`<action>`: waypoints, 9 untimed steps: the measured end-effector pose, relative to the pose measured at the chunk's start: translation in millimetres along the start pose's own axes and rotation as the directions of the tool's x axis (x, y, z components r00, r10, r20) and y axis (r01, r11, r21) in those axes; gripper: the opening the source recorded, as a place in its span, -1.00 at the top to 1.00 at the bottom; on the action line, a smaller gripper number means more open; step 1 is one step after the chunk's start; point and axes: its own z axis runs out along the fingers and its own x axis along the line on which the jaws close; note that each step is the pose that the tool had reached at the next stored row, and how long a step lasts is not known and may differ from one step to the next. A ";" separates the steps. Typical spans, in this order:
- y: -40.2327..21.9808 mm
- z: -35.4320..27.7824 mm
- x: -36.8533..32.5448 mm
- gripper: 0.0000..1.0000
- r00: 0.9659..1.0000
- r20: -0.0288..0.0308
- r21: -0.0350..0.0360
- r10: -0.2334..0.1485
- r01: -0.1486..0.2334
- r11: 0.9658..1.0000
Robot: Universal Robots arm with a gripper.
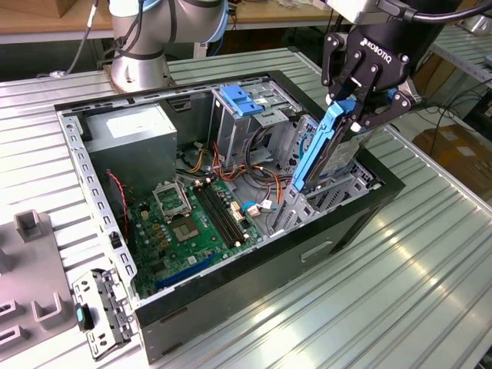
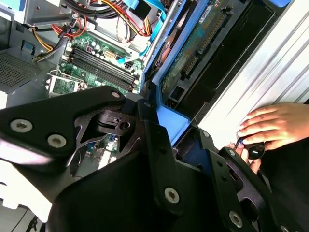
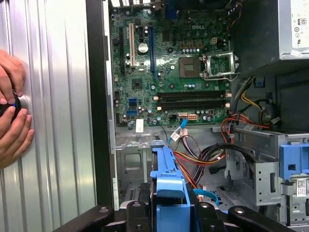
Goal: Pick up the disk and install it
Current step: 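Insert the disk into the insertion slot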
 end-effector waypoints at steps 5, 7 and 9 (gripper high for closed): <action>0.0 -2.6 0.1 0.26 1.000 0.002 0.000 0.000 0.000 1.000; -0.1 -6.4 -0.2 0.26 1.000 0.001 0.000 0.000 0.000 1.000; -0.1 -6.9 -0.2 0.26 1.000 0.001 0.000 -0.001 0.001 1.000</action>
